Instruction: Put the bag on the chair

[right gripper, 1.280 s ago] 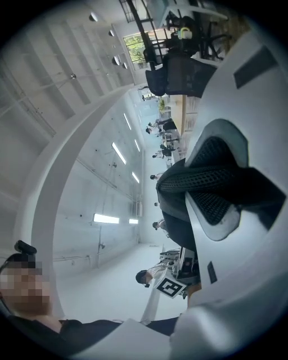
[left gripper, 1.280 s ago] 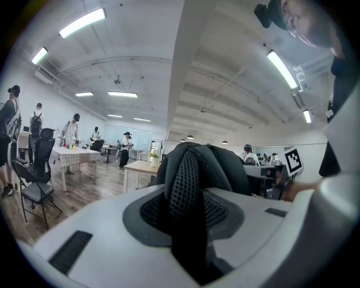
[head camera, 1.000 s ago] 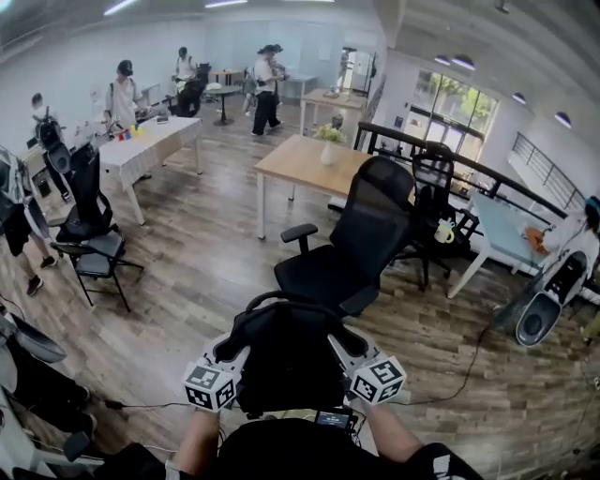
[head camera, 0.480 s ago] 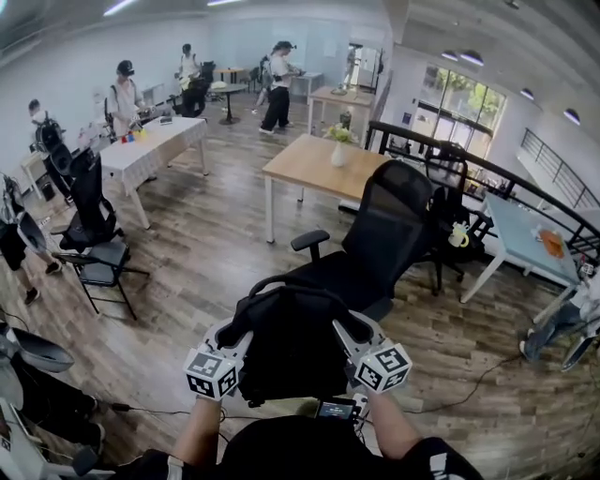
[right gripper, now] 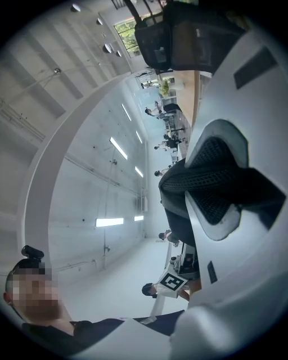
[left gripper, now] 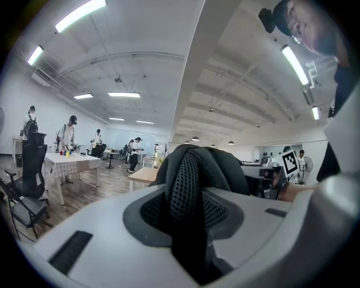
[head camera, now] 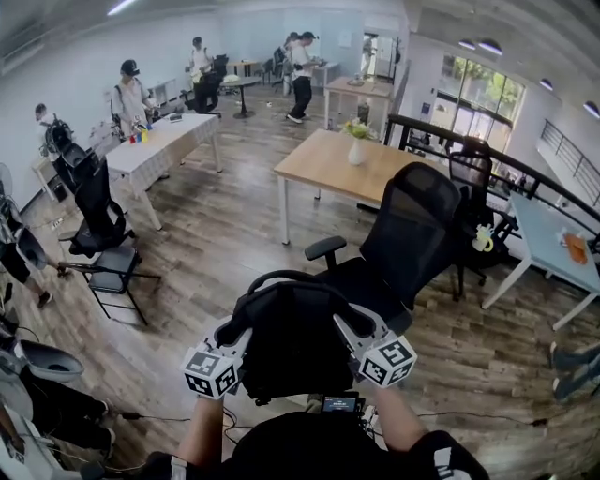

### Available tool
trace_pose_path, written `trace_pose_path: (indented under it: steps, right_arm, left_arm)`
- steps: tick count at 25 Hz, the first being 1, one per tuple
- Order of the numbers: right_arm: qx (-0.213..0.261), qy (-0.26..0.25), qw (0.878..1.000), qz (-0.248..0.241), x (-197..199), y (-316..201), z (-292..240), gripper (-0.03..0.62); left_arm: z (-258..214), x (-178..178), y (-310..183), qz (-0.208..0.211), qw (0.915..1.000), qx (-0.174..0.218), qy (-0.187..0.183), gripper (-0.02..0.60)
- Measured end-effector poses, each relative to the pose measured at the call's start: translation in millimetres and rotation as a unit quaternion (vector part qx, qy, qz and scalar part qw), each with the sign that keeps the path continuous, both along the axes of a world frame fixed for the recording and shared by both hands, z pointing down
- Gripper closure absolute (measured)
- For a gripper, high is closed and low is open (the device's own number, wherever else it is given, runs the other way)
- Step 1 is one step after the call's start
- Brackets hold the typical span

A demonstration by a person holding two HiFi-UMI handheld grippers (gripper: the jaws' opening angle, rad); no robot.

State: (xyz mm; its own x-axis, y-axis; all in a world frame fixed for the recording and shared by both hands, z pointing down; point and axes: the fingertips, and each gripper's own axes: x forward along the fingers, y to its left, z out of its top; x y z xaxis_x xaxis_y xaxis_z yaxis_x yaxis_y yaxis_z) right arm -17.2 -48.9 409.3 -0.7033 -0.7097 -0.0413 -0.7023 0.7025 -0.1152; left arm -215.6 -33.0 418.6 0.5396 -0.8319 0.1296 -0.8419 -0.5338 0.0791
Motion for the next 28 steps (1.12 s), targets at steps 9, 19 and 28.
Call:
trace_pose_path:
  steps: [9, 19, 28]
  right_arm:
    - [-0.003, -0.008, 0.999, -0.035, 4, -110, -11, 0.470]
    - [-0.001, -0.010, 0.999, -0.052, 16, -202, -12, 0.469]
    - [-0.019, -0.021, 0.999, -0.039, 31, -253, -6, 0.470]
  left_arm:
    - [-13, 5, -99, -0.031, 0.9995, 0.001, -0.002, 0.465]
    - [-14, 19, -181, -0.052, 0.9986, 0.002, -0.006, 0.465]
    - [-15, 33, -237, -0.051, 0.9983, -0.008, -0.025, 0.465]
